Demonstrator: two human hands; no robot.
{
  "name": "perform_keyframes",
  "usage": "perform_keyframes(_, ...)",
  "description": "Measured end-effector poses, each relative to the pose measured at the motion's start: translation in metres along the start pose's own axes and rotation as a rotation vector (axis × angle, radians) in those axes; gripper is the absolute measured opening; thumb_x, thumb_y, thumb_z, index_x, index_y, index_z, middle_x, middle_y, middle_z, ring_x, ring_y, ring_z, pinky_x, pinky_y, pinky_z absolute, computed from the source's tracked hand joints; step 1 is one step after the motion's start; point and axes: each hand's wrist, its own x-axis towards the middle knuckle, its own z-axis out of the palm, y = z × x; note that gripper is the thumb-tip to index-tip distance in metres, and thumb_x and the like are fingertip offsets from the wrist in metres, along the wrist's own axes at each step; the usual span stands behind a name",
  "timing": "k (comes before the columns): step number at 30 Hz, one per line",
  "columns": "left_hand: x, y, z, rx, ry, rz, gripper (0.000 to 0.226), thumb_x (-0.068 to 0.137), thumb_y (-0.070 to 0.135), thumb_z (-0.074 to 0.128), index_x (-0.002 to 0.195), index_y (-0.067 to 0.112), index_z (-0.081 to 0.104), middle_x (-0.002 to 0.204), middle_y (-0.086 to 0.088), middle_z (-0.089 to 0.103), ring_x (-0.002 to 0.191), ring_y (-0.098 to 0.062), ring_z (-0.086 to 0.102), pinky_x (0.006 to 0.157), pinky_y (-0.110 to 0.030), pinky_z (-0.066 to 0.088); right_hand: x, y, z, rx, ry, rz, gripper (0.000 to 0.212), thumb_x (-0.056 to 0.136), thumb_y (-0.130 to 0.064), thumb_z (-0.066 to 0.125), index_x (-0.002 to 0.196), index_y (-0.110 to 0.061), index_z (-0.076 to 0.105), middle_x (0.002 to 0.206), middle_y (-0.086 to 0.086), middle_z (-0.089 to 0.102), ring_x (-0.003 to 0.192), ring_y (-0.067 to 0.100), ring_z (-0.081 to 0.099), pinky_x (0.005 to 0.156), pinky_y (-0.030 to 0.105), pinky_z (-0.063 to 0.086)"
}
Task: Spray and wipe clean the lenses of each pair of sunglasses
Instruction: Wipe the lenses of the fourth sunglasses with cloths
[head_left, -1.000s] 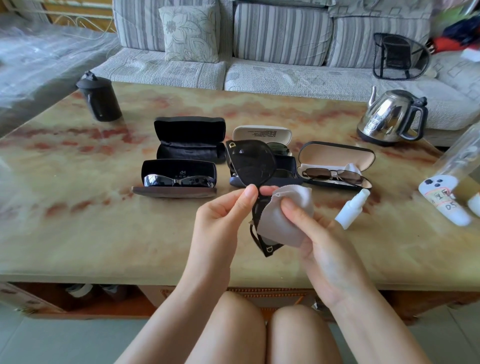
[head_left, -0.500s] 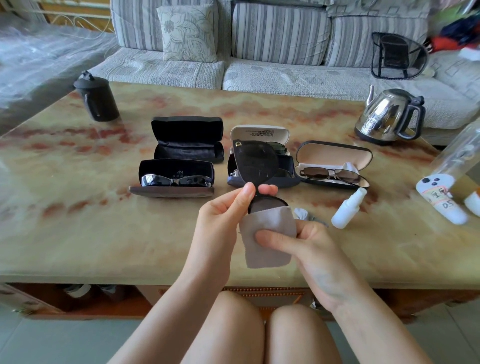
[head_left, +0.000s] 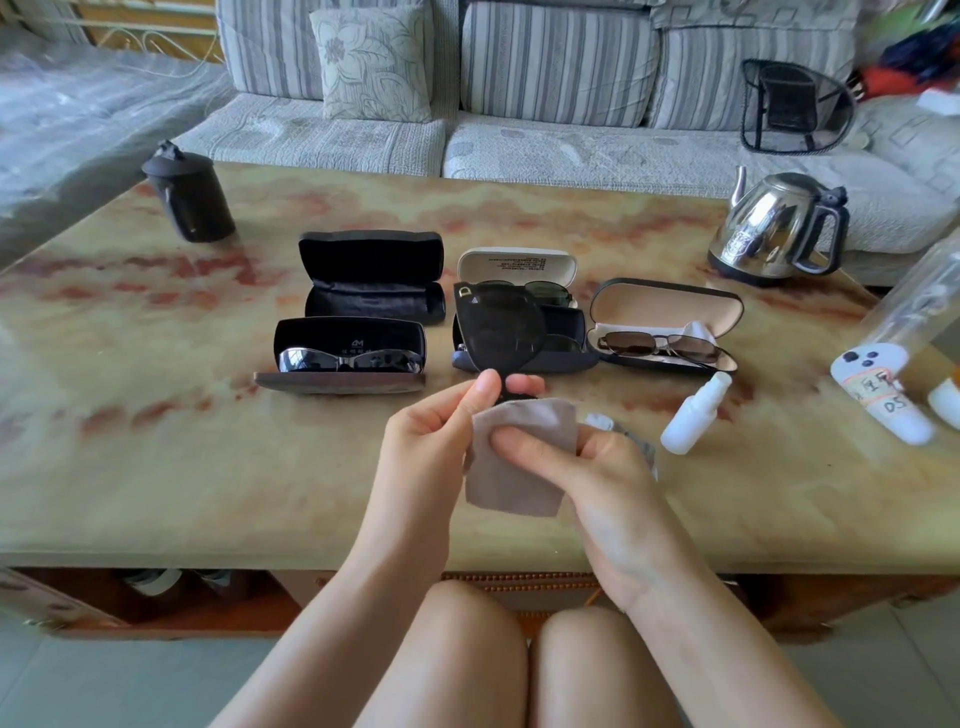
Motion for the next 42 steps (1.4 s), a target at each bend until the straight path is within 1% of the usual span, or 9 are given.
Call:
perform_keyframes(3, 0.003, 0.004, -0.005, -0.023, 0.000, 0.002, 0.040, 0.083, 0.043, 0.056, 0.097, 0.011, 0.075, 0.096, -0.012, 0.074, 0.084, -0.018, 0.063, 0.077, -0.034, 0.044, -0.004, 0.005, -0.006, -0.076, -0.054, 0.025, 0.042, 0.058, -0.030, 0.078, 0.095, -0.009, 0.078, 0.095, 0.012, 0.076, 0.094, 0.025, 0.070, 0.094, 0.040, 0.052)
perform_keyframes(10, 0.006, 0.004, -0.005, -0.031, -0.058, 0.009, 0.038, 0.083, 0.040, 0.054, 0.097, 0.012, 0.075, 0.097, -0.007, 0.075, 0.089, -0.014, 0.068, 0.081, -0.022, 0.053, -0.004, -0.002, -0.025, -0.125, -0.058, 0.039, 0.043, 0.055, -0.029, 0.080, 0.093, -0.009, 0.079, 0.098, 0.011, 0.076, 0.104, 0.028, 0.068, 0.105, 0.044, 0.045)
perform_keyframes(15, 0.000, -0.005, 0.006, 0.011, -0.043, -0.022, 0.040, 0.081, 0.043, 0.056, 0.097, 0.013, 0.077, 0.094, -0.006, 0.076, 0.085, -0.013, 0.064, 0.074, -0.028, 0.049, 0.004, -0.007, -0.011, -0.069, 0.019, -0.019, 0.039, 0.047, -0.039, 0.079, 0.084, -0.023, 0.081, 0.086, -0.003, 0.076, 0.086, 0.010, 0.068, 0.089, 0.032, 0.048)
perform_keyframes(18, 0.000, -0.004, 0.007, 0.012, -0.016, 0.001, 0.039, 0.080, 0.044, 0.057, 0.094, 0.014, 0.078, 0.092, -0.006, 0.075, 0.082, -0.013, 0.061, 0.074, -0.029, 0.045, 0.006, -0.005, -0.004, -0.046, 0.061, -0.028, 0.039, 0.045, -0.046, 0.078, 0.079, -0.027, 0.080, 0.081, 0.000, 0.074, 0.086, 0.015, 0.064, 0.081, 0.032, 0.045)
perform_keyframes(22, 0.000, 0.000, 0.004, 0.017, -0.038, 0.031, 0.032, 0.081, 0.038, 0.056, 0.094, 0.019, 0.078, 0.095, -0.011, 0.075, 0.085, -0.013, 0.062, 0.079, -0.032, 0.048, 0.009, -0.004, -0.003, -0.033, 0.102, -0.049, 0.044, 0.050, -0.051, 0.076, 0.080, -0.020, 0.080, 0.090, 0.008, 0.076, 0.094, 0.021, 0.065, 0.099, 0.045, 0.046)
perform_keyframes(27, 0.002, 0.002, 0.002, -0.034, -0.047, 0.032, 0.042, 0.082, 0.035, 0.056, 0.103, 0.004, 0.074, 0.098, -0.014, 0.075, 0.091, -0.016, 0.069, 0.087, -0.026, 0.055, 0.010, -0.006, -0.014, 0.004, 0.101, -0.073, 0.052, 0.057, -0.045, 0.076, 0.093, -0.008, 0.078, 0.099, 0.014, 0.075, 0.103, 0.027, 0.068, 0.107, 0.049, 0.042)
perform_keyframes(31, 0.001, 0.002, 0.005, -0.086, -0.062, 0.042, 0.040, 0.082, 0.034, 0.054, 0.104, 0.006, 0.073, 0.099, -0.010, 0.075, 0.092, -0.015, 0.071, 0.085, -0.024, 0.055, 0.003, -0.010, -0.022, 0.009, -0.012, -0.133, 0.031, 0.079, -0.033, 0.064, 0.101, -0.016, 0.078, 0.107, 0.005, 0.075, 0.108, 0.019, 0.067, 0.099, 0.032, 0.049)
perform_keyframes(34, 0.001, 0.002, 0.005, -0.108, -0.063, 0.044, 0.041, 0.084, 0.035, 0.053, 0.104, 0.005, 0.073, 0.100, -0.011, 0.075, 0.094, -0.018, 0.070, 0.086, -0.027, 0.055, -0.002, -0.010, -0.024, 0.060, -0.027, -0.144, 0.024, 0.081, -0.028, 0.061, 0.091, -0.018, 0.080, 0.103, 0.005, 0.076, 0.099, 0.012, 0.070, 0.085, 0.021, 0.053)
perform_keyframes(42, 0.004, 0.000, 0.005, -0.191, -0.021, 0.029, 0.033, 0.087, 0.031, 0.051, 0.101, 0.009, 0.073, 0.102, -0.001, 0.075, 0.092, -0.010, 0.069, 0.081, -0.020, 0.055, -0.011, 0.006, -0.024, 0.016, 0.043, -0.055, 0.021, 0.074, -0.033, 0.064, 0.077, -0.020, 0.081, 0.092, 0.004, 0.077, 0.091, 0.009, 0.069, 0.096, 0.028, 0.043)
